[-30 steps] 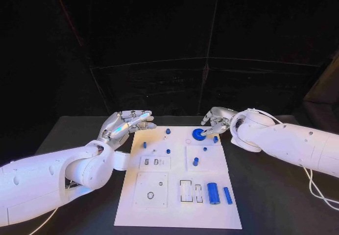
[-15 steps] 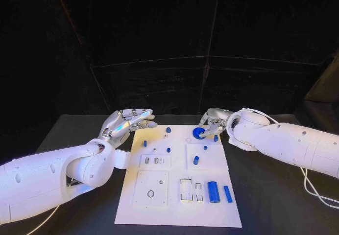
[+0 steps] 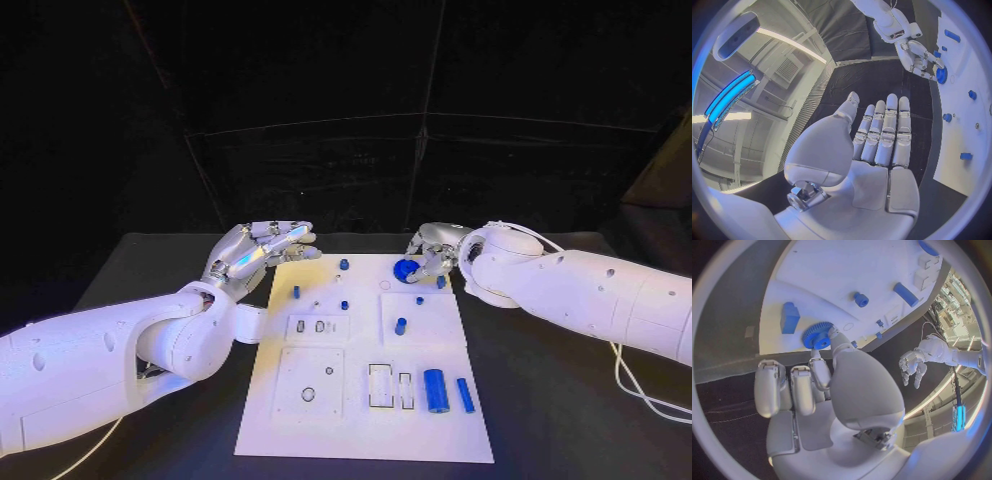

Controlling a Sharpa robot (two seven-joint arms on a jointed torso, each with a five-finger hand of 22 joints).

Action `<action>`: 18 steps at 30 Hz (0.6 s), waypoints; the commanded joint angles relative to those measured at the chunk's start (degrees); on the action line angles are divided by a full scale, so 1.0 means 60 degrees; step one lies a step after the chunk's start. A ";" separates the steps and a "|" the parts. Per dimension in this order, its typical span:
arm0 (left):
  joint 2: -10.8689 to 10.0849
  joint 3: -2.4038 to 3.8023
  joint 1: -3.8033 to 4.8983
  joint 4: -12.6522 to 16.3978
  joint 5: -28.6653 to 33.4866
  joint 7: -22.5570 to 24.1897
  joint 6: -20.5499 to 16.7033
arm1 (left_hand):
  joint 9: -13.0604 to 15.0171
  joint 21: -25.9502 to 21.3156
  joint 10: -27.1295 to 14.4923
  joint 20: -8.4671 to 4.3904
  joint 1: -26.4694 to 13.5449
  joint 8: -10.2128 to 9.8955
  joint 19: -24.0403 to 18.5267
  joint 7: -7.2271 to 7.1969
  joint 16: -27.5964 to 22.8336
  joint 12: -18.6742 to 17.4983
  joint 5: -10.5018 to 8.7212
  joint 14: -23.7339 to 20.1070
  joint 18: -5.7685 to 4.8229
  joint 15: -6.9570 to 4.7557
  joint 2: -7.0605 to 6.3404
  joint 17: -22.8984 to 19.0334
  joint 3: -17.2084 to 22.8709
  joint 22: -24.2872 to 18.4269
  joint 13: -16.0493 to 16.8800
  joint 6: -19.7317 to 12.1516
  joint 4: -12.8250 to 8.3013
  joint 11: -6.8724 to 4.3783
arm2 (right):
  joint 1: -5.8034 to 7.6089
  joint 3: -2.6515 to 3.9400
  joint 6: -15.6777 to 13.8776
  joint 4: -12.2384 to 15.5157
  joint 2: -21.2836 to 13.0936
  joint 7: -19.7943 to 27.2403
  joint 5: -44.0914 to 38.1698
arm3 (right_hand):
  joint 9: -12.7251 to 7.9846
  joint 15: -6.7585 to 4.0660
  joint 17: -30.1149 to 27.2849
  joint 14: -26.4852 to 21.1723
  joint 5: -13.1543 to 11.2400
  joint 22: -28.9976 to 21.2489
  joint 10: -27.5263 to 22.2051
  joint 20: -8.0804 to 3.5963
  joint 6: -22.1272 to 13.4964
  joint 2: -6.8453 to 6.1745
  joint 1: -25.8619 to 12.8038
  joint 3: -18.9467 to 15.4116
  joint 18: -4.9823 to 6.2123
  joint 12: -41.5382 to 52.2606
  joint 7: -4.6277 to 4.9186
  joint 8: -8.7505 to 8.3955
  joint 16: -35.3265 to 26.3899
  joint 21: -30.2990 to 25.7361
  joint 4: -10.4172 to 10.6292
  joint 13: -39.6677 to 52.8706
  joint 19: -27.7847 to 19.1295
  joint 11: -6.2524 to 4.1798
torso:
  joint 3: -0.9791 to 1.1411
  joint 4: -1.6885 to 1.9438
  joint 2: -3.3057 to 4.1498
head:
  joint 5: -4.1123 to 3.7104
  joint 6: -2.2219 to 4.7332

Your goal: Assemble the parts on the task board

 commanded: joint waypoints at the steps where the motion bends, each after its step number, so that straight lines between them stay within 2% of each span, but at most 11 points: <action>1: 0.0016 0.0007 0.0013 0.0002 -0.0049 0.0312 0.0126 | -0.0010 -0.0048 0.0068 -0.0002 -0.0019 -0.0033 0.0080 0.0024 -0.0037 -0.0030 0.0037 0.0081 0.0135 -0.0015 0.0074 0.0012 -0.0012 -0.0009 -0.0008 0.0065 -0.0054 0.0016 | 0.0007 0.0002 0.0117 -0.0036 0.0039 -0.0074 -0.0198 | 0.0011 0.0079 0.0339 0.0586 -0.0008 0.0445 0.0038 -0.0013 0.0105 0.0098 0.0077 0.0031 -0.0059 0.0036 -0.0009 0.0049 0.0041 0.0038 -0.0045 0.0031 0.0065 -0.0005 | 0.0004 0.0000 -0.0002 | 0.0010 -0.0012; 4: 0.0020 0.0007 0.0013 -0.0002 -0.0049 0.0311 0.0128 | -0.0010 -0.0048 0.0068 -0.0002 -0.0019 -0.0033 0.0080 0.0024 -0.0037 -0.0030 0.0037 0.0081 0.0135 -0.0015 0.0074 0.0012 -0.0012 -0.0009 -0.0008 0.0065 -0.0054 0.0016 | 0.0005 0.0001 0.0122 -0.0053 0.0065 -0.0076 -0.0201 | 0.0019 0.0075 0.0355 0.0588 -0.0002 0.0458 0.0048 -0.0015 0.0170 0.0158 0.0097 0.0085 -0.0062 0.0071 -0.0017 0.0086 0.0046 0.0044 -0.0071 0.0075 0.0072 -0.0012 | 0.0004 -0.0002 0.0000 | 0.0016 -0.0017; 8: 0.0024 0.0007 0.0013 -0.0006 -0.0049 0.0310 0.0135 | -0.0010 -0.0048 0.0068 -0.0002 -0.0019 -0.0033 0.0080 0.0024 -0.0037 -0.0030 0.0037 0.0081 0.0135 -0.0015 0.0074 0.0012 -0.0012 -0.0009 -0.0008 0.0065 -0.0054 0.0016 | -0.0001 0.0001 0.0117 -0.0073 0.0100 -0.0105 -0.0232 | 0.0043 0.0051 0.0375 0.0588 -0.0059 0.0499 0.0147 -0.0031 0.0444 0.0357 0.0107 0.0263 -0.0068 0.0248 -0.0052 0.0209 0.0053 0.0060 -0.0121 0.0278 0.0094 -0.0045 | 0.0005 0.0002 -0.0005 | 0.0014 -0.0031; 11: 0.0024 0.0007 0.0013 -0.0006 -0.0049 0.0306 0.0140 | -0.0010 -0.0048 0.0068 -0.0002 -0.0019 -0.0033 0.0080 0.0024 -0.0037 -0.0030 0.0037 0.0081 0.0135 -0.0015 0.0074 0.0012 -0.0012 -0.0009 -0.0008 0.0065 -0.0054 0.0016 | -0.0004 0.0001 0.0061 -0.0081 0.0106 -0.0122 -0.0269 | 0.0060 0.0007 0.0391 0.0589 -0.0463 0.0559 0.0239 -0.0065 0.0734 0.0590 0.0273 0.0558 -0.0079 0.0394 -0.0108 0.0306 0.0057 0.0083 -0.0249 0.0443 0.0132 -0.0099 | 0.0005 0.0004 -0.0005 | 0.0015 -0.0036; 15: 0.0021 0.0007 0.0013 -0.0005 -0.0049 0.0304 0.0149 | -0.0010 -0.0048 0.0068 -0.0002 -0.0019 -0.0033 0.0080 0.0024 -0.0037 -0.0030 0.0037 0.0081 0.0135 -0.0015 0.0074 0.0012 -0.0012 -0.0009 -0.0008 0.0065 -0.0054 0.0016 | -0.0007 0.0001 -0.0201 -0.0087 0.0108 -0.0135 -0.0468 | 0.0096 -0.0108 0.0424 0.0594 -0.0866 0.0663 0.0369 -0.0155 0.1235 0.0907 0.0713 0.1161 -0.0099 0.0591 -0.0260 0.0459 0.0065 0.0121 -0.0632 0.0672 0.0199 -0.0234 | 0.0006 -0.0002 -0.0009 | 0.0019 -0.0037; 18: 0.0019 0.0007 0.0013 -0.0003 -0.0049 0.0303 0.0164 | -0.0010 -0.0048 0.0068 -0.0002 -0.0019 -0.0033 0.0080 0.0024 -0.0037 -0.0030 0.0037 0.0081 0.0135 -0.0015 0.0074 0.0012 -0.0012 -0.0009 -0.0008 0.0065 -0.0054 0.0016 | -0.0009 0.0001 -0.0530 -0.0063 0.0104 -0.0111 -0.0625 | 0.0107 -0.0161 0.0457 0.0600 -0.1018 0.0769 0.0475 -0.0216 0.1470 0.1009 0.0844 0.1520 -0.0123 0.0736 -0.0323 0.0506 0.0073 0.0159 -0.0858 0.0834 0.0269 -0.0290 | 0.0010 0.0000 -0.0007 | 0.0019 -0.0045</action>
